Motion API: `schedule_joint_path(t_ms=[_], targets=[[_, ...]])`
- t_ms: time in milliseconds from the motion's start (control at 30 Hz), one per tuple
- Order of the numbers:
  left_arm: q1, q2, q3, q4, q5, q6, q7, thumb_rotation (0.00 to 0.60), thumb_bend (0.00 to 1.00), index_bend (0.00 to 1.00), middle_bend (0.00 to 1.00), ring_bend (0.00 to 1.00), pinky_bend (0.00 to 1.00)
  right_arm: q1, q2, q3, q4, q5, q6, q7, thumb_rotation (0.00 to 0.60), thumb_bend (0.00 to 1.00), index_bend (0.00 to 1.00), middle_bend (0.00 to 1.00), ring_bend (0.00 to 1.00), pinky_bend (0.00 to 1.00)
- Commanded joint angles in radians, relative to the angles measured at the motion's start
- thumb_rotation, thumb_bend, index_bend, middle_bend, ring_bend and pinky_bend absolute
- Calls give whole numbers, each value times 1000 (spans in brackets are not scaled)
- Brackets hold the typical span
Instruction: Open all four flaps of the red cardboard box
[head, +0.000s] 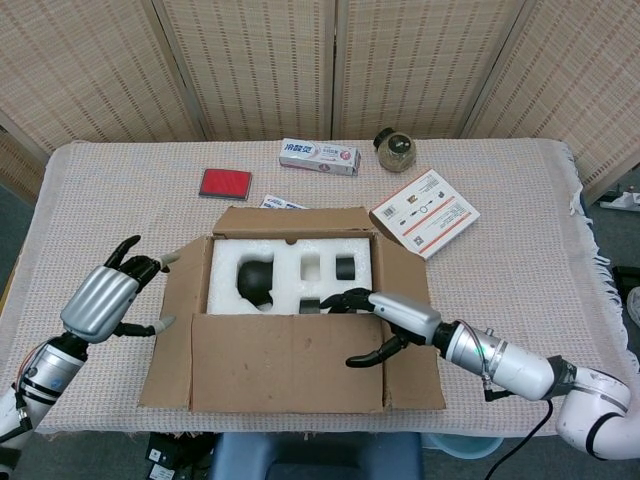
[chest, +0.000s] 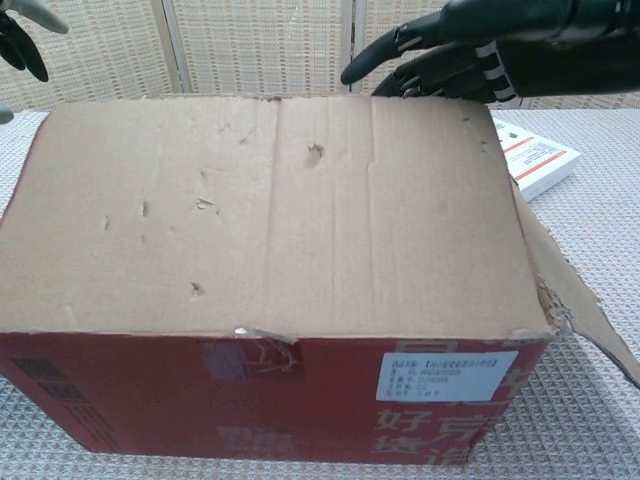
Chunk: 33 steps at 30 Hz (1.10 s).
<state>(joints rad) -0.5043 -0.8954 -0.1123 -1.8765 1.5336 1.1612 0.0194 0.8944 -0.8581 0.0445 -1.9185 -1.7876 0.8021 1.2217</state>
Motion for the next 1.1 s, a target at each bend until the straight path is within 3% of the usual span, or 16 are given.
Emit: schedule_joint_path(t_ms=[33, 200, 367, 700, 1100], targets=[[-3, 1, -2, -5, 0, -2, 6, 387, 286, 163, 341, 291, 0, 41, -15, -140, 172, -271, 274, 526, 285, 71, 147, 270, 202, 0], [-7, 4, -4, -17, -3, -8, 19, 390, 286, 163, 341, 290, 0, 80, -64, -216, 298, -384, 451, 756, 285, 71, 148, 271, 203, 0], [-8, 10, -7, -28, -9, -10, 31, 388, 286, 163, 341, 289, 0, 106, -91, -266, 349, -440, 555, 835, 284, 71, 148, 270, 203, 0], [-11, 12, -10, -39, -18, -15, 45, 388, 287, 163, 341, 287, 0, 151, -103, -347, 347, -495, 612, 794, 282, 71, 146, 267, 201, 0], [-9, 8, -10, -36, -19, -12, 44, 390, 286, 165, 340, 286, 0, 205, -95, -423, 290, -517, 593, 689, 285, 71, 137, 265, 201, 0]])
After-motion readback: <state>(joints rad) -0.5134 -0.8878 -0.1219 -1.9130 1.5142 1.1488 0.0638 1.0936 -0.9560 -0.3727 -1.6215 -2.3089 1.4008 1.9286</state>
